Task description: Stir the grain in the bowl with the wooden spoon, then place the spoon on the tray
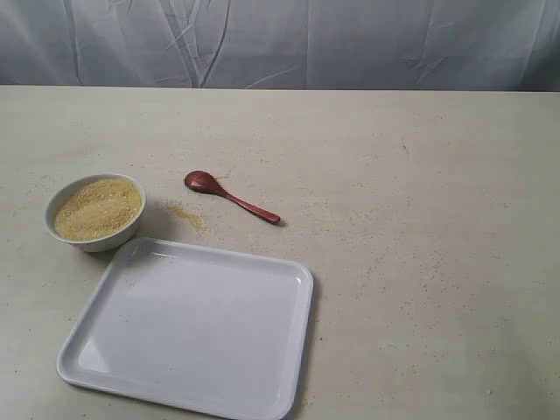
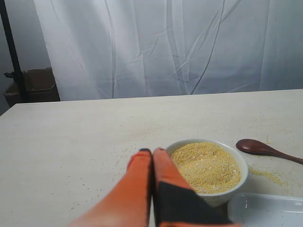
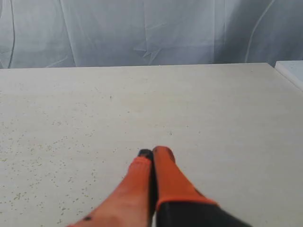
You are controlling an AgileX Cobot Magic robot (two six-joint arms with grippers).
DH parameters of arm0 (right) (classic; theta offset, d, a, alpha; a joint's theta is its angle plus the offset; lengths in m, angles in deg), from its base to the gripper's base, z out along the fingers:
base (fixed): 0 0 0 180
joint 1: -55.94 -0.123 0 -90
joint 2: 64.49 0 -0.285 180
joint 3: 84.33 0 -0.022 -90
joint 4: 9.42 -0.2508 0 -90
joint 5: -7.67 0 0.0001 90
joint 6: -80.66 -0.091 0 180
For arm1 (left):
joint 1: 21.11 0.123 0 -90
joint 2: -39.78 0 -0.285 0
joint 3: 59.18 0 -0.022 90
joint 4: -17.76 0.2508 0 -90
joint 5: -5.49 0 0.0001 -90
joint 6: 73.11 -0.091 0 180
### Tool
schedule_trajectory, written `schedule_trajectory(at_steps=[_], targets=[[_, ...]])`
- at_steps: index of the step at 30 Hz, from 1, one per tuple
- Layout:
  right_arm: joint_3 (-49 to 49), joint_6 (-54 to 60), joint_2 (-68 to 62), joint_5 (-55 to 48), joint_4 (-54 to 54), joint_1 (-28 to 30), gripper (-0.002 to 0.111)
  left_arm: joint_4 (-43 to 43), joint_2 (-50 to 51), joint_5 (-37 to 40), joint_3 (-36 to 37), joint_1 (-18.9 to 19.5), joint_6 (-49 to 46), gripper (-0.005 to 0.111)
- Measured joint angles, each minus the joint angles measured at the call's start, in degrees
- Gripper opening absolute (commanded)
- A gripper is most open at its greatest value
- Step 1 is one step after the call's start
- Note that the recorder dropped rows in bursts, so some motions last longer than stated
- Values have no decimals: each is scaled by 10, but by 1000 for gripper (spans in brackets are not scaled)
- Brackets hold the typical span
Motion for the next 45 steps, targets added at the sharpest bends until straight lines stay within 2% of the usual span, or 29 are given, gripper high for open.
schedule_trajectory(at_steps=[7, 17, 25, 40, 45], targets=[[0, 0, 0, 19, 0, 0, 0, 0, 0, 0, 0, 0, 0, 0], [0, 0, 0, 231, 0, 0, 0, 0, 0, 0, 0, 0, 0, 0], [0, 0, 0, 289, 0, 0, 0, 0, 0, 0, 0, 0, 0, 0], [0, 0, 0, 307, -7, 0, 0, 0, 0, 0, 0, 0, 0, 0], [-41, 0, -31, 220, -22, 0, 0, 0, 0, 0, 0, 0, 0, 0]])
